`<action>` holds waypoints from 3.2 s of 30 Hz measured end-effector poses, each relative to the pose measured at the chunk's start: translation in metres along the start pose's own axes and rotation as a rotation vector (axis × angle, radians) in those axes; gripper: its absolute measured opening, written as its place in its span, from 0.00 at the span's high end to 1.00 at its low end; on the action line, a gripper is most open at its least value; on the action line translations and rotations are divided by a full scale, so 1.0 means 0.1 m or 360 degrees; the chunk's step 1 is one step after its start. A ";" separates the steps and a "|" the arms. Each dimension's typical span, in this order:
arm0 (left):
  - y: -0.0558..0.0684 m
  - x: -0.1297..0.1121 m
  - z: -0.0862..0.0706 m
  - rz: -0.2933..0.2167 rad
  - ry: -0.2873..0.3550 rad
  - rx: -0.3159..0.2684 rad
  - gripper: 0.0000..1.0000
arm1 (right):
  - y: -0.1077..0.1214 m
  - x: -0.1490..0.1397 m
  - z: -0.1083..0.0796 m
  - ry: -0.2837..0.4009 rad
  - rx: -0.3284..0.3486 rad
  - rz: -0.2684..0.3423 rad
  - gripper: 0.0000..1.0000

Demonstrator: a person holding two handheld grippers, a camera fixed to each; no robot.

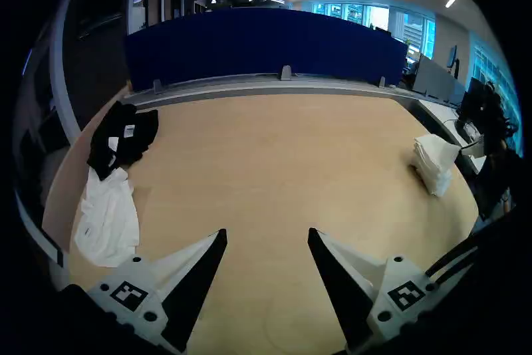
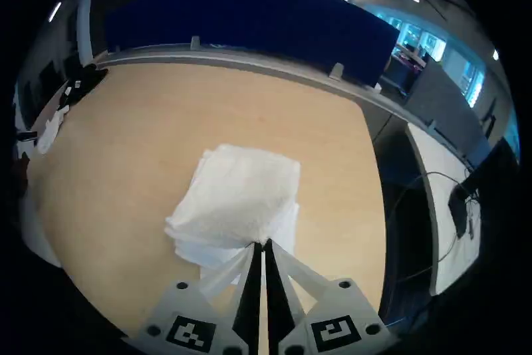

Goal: Fold towel

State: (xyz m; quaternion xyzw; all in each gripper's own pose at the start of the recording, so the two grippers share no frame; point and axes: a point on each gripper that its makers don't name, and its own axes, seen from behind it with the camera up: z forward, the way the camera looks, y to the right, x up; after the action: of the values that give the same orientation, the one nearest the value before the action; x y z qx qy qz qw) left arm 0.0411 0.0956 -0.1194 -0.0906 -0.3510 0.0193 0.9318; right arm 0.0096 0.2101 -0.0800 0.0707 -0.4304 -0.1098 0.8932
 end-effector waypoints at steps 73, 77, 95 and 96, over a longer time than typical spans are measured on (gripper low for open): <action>-0.10 0.15 -0.06 -0.0020 0.0081 0.0001 0.10 | -0.12 0.16 -0.07 0.0393 -0.0308 0.0300 0.06; -0.10 0.17 -0.06 -0.0017 0.0092 -0.0003 0.10 | -0.26 0.46 -0.22 0.0552 -0.0289 0.0314 0.06; -0.20 0.38 -0.03 -0.0033 0.0200 0.0008 0.10 | -0.54 1.27 -0.75 0.1047 -0.0290 0.0537 0.07; -0.21 0.40 -0.03 -0.0033 0.0214 0.0012 0.10 | -0.58 1.31 -0.77 0.1057 -0.0287 0.0533 0.07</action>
State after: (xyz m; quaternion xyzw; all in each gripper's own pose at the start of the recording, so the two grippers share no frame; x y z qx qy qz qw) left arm 0.0730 0.0783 -0.0916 -0.0844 -0.2883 0.0047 0.9538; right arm 0.1414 0.1233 -0.0417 -0.0478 -0.1116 0.0292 0.9922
